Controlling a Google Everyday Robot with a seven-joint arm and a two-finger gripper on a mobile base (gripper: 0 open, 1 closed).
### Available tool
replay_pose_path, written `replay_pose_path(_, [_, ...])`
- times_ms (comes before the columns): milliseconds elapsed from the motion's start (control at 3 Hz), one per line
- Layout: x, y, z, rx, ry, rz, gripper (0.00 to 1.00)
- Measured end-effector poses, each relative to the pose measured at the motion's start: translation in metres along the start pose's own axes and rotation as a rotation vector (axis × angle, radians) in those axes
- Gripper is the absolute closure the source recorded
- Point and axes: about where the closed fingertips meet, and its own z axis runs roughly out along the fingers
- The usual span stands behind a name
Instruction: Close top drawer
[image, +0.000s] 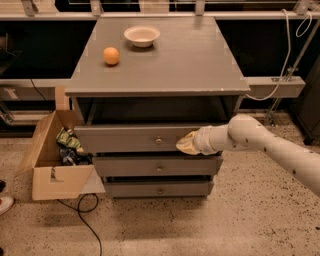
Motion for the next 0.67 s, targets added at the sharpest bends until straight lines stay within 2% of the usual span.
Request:
replay_pose_path(333, [-0.0018,-0.0173,0.0008,0.016,-0.012,-0.011,1.0])
replay_pose_path(667, [-0.0021,-0.0253,-0.0057,0.035,-0.025,-0.012,1.0])
